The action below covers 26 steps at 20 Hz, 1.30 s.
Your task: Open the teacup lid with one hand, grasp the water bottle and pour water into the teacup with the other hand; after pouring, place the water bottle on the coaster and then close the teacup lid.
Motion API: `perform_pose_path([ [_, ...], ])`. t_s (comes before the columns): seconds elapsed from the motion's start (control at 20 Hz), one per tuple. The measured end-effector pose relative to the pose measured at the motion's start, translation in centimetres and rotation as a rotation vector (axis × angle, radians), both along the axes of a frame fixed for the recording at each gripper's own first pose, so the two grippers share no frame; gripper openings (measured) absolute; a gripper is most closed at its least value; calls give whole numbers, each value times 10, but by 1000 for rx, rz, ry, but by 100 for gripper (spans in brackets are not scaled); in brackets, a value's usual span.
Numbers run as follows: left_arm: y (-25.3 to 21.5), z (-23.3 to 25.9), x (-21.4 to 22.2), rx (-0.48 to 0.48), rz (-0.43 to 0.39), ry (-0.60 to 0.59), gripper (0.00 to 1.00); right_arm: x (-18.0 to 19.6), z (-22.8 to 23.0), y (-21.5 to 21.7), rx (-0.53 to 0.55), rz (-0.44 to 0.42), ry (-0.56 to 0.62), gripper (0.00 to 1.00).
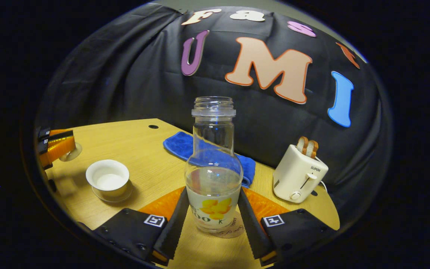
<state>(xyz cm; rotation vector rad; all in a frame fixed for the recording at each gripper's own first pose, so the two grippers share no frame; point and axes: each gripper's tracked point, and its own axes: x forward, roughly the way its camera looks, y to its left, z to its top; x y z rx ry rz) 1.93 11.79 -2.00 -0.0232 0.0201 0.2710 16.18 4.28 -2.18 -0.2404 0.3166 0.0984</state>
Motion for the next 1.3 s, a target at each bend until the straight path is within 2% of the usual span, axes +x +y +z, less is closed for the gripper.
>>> perform_pose_path([
  [0.15,0,-1,0,0,0,0,28,11,-8,-20,96,-62,8,80],
  [0.3,0,-1,0,0,0,0,28,17,-22,-35,135,-101,26,81],
  [0.65,0,-1,0,0,-1,0,28,19,-35,-42,162,-106,16,81],
  [0.7,0,-1,0,0,0,0,28,17,-34,-42,168,-105,12,78],
  [0.75,0,-2,1,0,-1,0,28,17,-35,-42,176,-102,12,82],
  [0.95,0,-1,0,0,-1,0,28,14,-32,-42,199,-85,5,80],
  [1.0,0,-1,1,0,-1,0,28,11,-33,-43,198,-88,5,85],
  [1.1,0,0,0,0,-1,1,28,9,-32,-44,209,-93,-6,88],
  [1.15,0,-1,1,0,-1,1,28,8,-32,-44,218,-90,-9,84],
  [1.2,0,-1,1,0,-1,1,28,7,-32,-44,221,-88,-10,88],
  [1.25,0,0,1,0,-1,2,27,5,-32,-44,222,-86,-12,84],
  [1.3,0,0,0,-1,-1,0,28,1,-31,-45,221,-86,-18,92],
])
